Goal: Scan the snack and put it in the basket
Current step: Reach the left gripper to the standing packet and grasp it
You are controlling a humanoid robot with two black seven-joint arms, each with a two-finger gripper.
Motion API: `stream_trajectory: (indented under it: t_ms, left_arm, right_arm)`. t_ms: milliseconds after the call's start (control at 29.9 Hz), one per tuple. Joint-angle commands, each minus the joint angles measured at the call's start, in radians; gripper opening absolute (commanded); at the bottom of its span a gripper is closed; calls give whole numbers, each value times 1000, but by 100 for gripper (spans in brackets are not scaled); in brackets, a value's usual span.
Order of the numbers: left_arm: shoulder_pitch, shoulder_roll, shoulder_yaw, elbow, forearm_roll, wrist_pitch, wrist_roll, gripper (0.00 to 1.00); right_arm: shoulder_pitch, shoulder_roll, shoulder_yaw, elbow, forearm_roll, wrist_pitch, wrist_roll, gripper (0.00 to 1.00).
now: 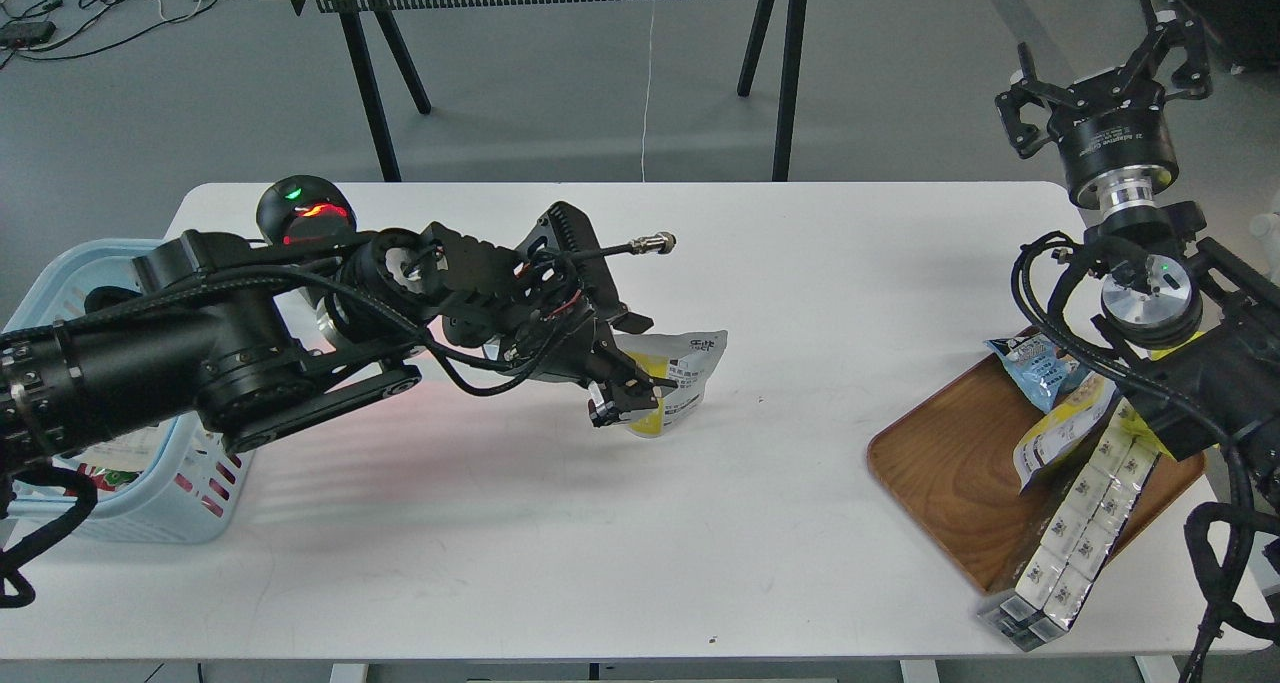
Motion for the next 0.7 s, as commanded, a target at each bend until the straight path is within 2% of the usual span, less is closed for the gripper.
stream_trajectory:
  t_ms: [0,67,234,368,669]
  left_arm:
    - [-2,-7,-4,26,0,0,-1,32]
    - [-2,-7,-6,32,0,0,-1,23]
    - [-8,-6,-7,31,0,0,-4,13]
    - [-14,-1,-4,23,0,0,-26,0]
    - [-15,25,-18,-21,0,0,-40,0]
  right_arm:
    - [5,0,0,0,0,0,0,100]
    - [7,0,0,0,0,0,0,100]
    - [7,-5,0,0,0,0,0,100]
    - [5,-9,0,0,0,0,0,100]
    - [5,-14,0,-2,0,0,0,100]
